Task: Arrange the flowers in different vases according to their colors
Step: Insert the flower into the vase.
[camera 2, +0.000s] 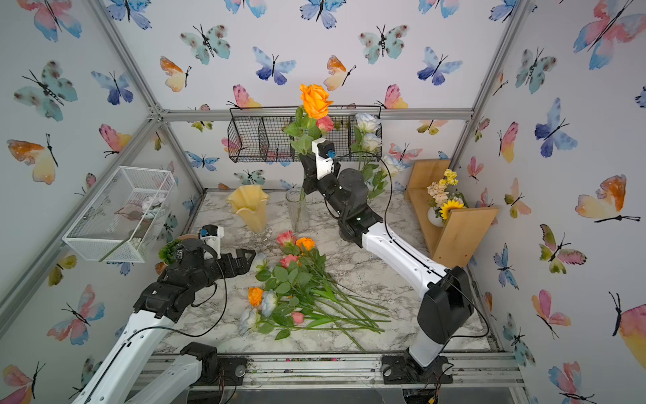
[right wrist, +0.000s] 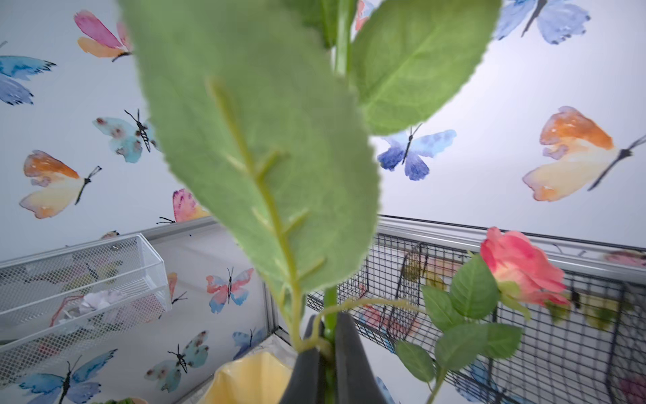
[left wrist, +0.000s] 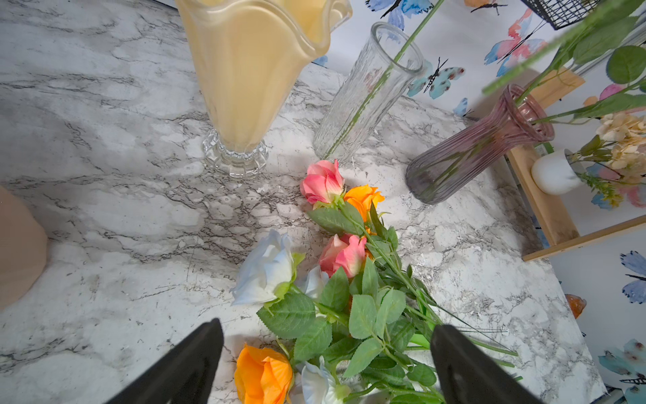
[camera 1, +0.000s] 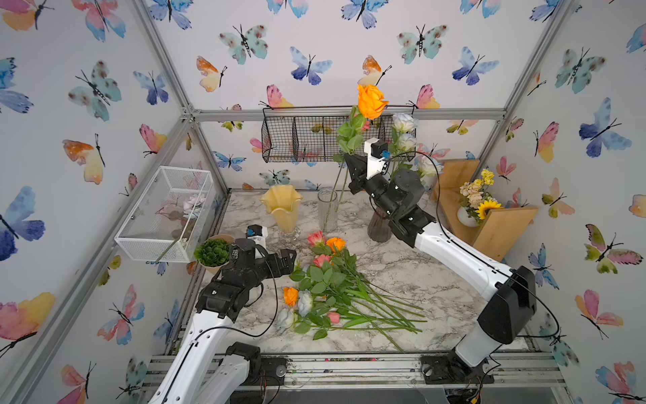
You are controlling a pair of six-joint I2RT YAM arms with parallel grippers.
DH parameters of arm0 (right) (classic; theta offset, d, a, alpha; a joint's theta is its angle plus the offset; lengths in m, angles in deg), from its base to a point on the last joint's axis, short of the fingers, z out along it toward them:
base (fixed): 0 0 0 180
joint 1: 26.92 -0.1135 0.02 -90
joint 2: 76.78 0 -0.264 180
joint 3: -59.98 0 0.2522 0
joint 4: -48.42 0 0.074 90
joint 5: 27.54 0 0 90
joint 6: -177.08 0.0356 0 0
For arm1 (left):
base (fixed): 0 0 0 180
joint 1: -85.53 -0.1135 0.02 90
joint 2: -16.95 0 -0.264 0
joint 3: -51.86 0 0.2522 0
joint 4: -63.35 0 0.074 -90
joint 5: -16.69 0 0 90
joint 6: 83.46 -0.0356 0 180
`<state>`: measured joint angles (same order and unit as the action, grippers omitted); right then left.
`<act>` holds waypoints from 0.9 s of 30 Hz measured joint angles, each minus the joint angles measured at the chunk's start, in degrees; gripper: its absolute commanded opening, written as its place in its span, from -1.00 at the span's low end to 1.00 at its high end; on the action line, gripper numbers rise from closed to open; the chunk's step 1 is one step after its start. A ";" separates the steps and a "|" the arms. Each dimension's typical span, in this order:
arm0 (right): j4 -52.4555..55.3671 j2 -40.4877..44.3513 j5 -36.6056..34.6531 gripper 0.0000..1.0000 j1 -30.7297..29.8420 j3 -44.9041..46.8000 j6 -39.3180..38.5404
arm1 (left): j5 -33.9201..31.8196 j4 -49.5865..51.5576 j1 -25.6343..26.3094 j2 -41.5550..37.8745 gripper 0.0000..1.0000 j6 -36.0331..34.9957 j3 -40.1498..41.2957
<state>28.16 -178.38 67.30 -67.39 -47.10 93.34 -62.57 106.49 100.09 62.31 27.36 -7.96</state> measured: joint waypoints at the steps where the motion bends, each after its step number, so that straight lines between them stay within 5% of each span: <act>1: -1.73 -2.27 0.57 -0.96 -0.11 -2.38 0.76 | 0.00 0.00 0.00 0.00 0.98 0.00 0.00; 17: -5.27 -26.99 4.76 -0.95 -6.78 -31.19 1.29 | 0.00 0.00 0.00 0.00 0.97 0.00 0.11; 27: 2.14 -33.09 4.83 -0.95 -8.15 -32.83 -3.74 | 0.00 -0.04 -0.26 0.00 0.97 0.00 0.11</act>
<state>30.31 -211.47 72.13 -75.54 -79.93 89.60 -62.57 106.45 99.83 62.31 27.36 -7.85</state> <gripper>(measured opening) 0.074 0.987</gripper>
